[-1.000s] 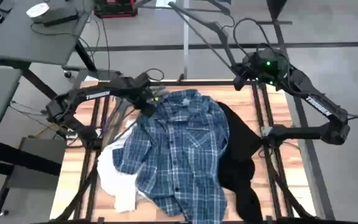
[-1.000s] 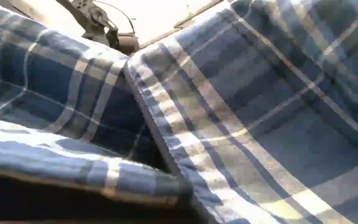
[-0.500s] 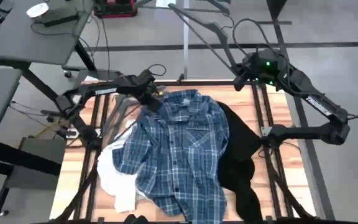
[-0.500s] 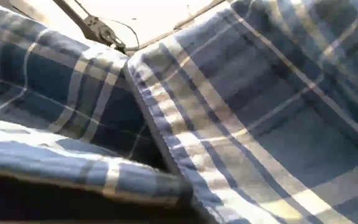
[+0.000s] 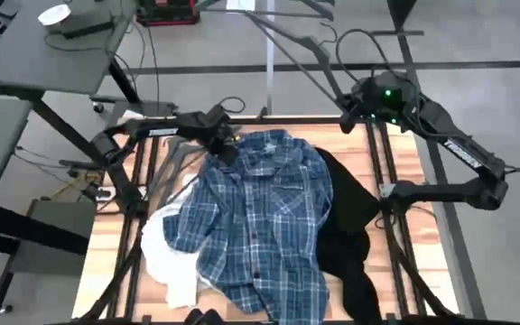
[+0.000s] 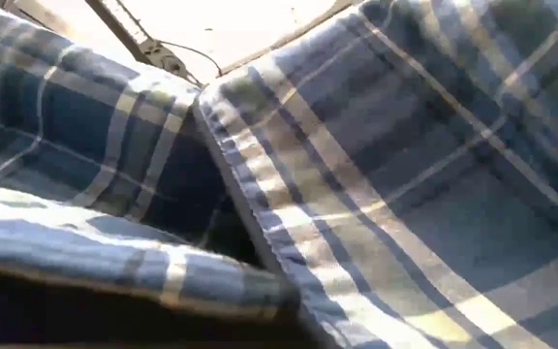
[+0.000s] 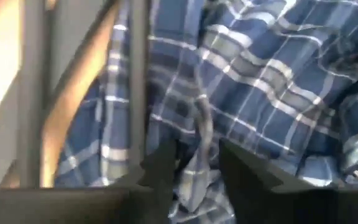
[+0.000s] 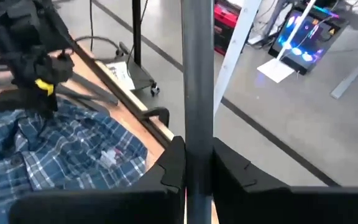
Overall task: Hang clothes
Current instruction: Hang the blue long sleeve polo on the rack
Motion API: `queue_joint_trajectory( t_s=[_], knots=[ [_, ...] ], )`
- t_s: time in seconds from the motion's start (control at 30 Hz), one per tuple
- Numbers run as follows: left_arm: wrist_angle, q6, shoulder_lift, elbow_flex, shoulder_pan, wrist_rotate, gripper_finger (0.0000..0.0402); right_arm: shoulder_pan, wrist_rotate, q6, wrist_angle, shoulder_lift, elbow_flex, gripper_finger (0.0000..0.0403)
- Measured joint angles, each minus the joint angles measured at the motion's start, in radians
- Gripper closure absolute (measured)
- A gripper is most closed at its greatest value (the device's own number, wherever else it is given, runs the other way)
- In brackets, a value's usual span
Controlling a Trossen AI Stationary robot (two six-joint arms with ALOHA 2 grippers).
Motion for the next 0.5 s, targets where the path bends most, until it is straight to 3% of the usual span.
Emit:
queue_joint_trajectory(
  t_s=[0.2,0.4,0.5],
  knots=[
    [-0.038,-0.008,-0.111,0.011,0.009,-0.023,0.0400,0.004,-0.113,0.114,-0.079,-0.030,0.000,0.0372],
    [-0.009,-0.006,-0.133,0.014,0.021,-0.031,0.0398,0.012,-0.120,0.109,-0.159,-0.035,0.000,0.0372],
    [-0.006,-0.049,-0.111,0.014,0.026,-0.018,0.0378,0.011,-0.117,0.110,-0.139,-0.036,-0.009,0.0372]
  ],
)
